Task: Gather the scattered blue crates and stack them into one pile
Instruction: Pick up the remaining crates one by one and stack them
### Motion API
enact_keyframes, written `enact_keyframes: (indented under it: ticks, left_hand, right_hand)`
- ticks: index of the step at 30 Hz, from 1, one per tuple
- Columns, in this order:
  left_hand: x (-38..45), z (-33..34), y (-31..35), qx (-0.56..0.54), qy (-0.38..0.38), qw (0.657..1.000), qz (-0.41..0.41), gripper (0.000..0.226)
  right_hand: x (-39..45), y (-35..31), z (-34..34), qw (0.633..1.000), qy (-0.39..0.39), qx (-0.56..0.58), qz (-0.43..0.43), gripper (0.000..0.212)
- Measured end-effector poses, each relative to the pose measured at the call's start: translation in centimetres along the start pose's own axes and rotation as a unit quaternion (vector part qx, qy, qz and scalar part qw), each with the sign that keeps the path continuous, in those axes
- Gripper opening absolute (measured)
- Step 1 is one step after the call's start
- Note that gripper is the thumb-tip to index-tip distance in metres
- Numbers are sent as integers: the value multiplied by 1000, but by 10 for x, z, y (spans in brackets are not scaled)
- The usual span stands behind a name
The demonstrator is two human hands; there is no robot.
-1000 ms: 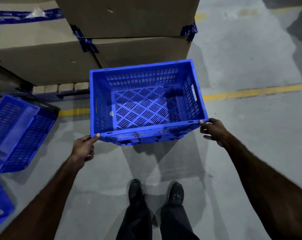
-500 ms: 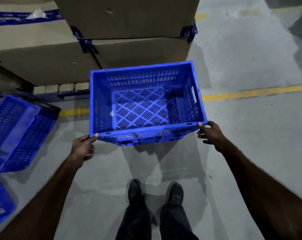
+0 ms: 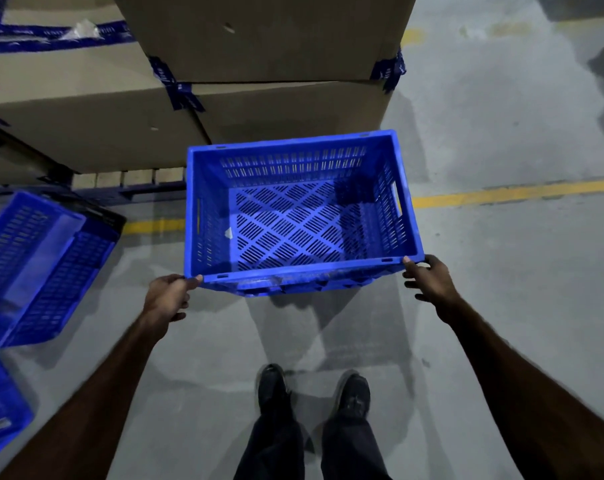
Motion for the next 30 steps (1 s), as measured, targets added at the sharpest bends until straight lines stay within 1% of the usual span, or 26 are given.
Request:
enact_keyframes:
  ticks: [3,6,8,10,12,13,16,21,27,30]
  left_hand:
    - [21,-2,21,77,37,995,42,42]
    - [46,10,45,100,36,990,88,42]
    - [69,14,58,102,47,990,90,49]
    - [90,12,65,97,75,990,64,57]
    - [108,9,65,109,101,988,38,58]
    - [112,9,66,118,112,986,35,56]
    - [115,11,67,147,135,978,65,51]
    - [107,11,69,165,131,975,70,48]
    - [104,15,74,174,143,972,73,39]
    - [106,13,72,184,155,968,68,39]
  right_hand:
    - [12,-13,-5,995,42,-88,-11,64]
    - [28,-27,-3,983,69,-170,-9,78]
    - [42,-37,-2,972,87,-220,-6,83]
    - [58,-49,0,974,88,-208,-10,73]
    - [74,-60,0,979,92,-183,3,62]
    - [79,-64,0,978,97,-182,10,59]
    - [84,-67,-2,970,136,-202,11,50]
    - [73,-68,-1,965,161,-207,7,51]
    - [75,-70,-2,958,173,-229,18,48]
    - [77,-69,-2,953,180,-242,24,49]
Point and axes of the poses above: each hand's wrist, its own x-axis towards the middle knuckle, its own z-axis out of the palm, y = z × x, the point moved 6 cm from there along x, towards the middle knuckle, and after that the axes turned 10 degrees about -y, right-handed, at the moved point
